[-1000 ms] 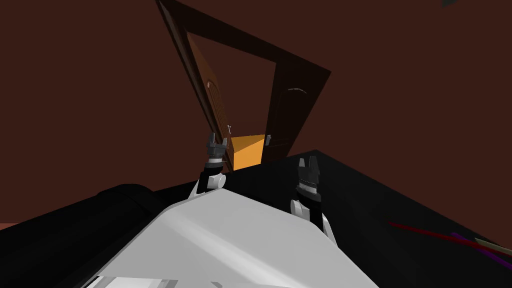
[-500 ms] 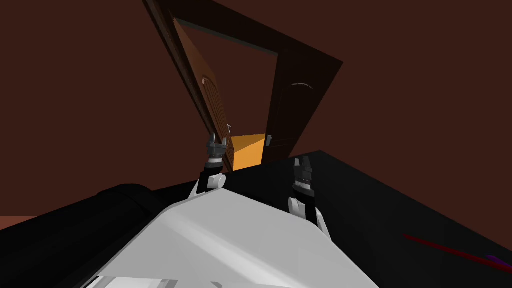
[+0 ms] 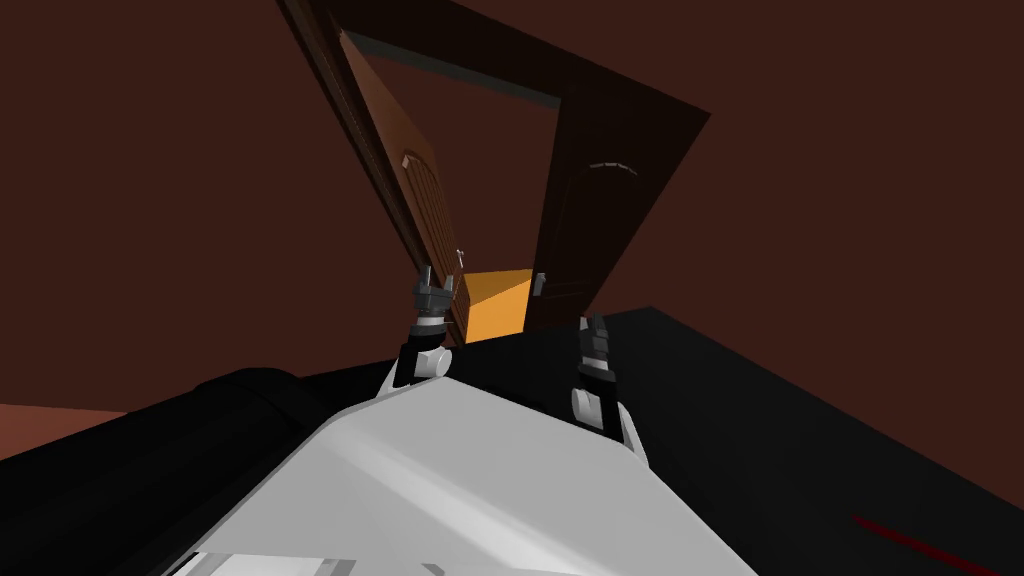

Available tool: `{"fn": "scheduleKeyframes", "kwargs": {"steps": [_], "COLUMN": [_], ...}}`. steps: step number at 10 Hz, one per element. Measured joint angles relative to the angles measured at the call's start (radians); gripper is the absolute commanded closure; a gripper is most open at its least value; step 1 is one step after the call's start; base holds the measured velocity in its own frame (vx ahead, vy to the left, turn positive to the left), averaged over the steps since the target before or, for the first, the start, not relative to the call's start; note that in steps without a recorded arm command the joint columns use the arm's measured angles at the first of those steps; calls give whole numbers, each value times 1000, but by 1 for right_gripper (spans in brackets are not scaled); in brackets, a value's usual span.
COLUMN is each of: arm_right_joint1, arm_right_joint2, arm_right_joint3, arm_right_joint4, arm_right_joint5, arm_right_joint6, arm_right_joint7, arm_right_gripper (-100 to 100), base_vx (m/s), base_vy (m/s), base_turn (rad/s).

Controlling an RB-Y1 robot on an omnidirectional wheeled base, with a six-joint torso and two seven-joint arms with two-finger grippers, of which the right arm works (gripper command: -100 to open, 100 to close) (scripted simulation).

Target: Push the door open

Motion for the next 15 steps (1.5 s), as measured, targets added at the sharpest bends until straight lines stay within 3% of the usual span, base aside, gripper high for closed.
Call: {"fn": "scheduleKeyframes", "kwargs": {"steps": [5, 7, 15], "arm_right_joint1": [-76, -103, -231], "arm_right_joint2": [-17, -18, -30], "arm_right_joint3": [12, 22, 44], "arm_right_joint4": [130, 164, 376], "arm_right_joint5": [-12, -14, -33], "arm_right_joint6": [22, 44, 85], "arm_right_joint7": [-8, -10, -23], "arm_right_gripper": [-100, -100, -100], "base_vx": [92, 92, 87], "base_vy": [-56, -72, -71], "base_turn": [87, 92, 90]}}
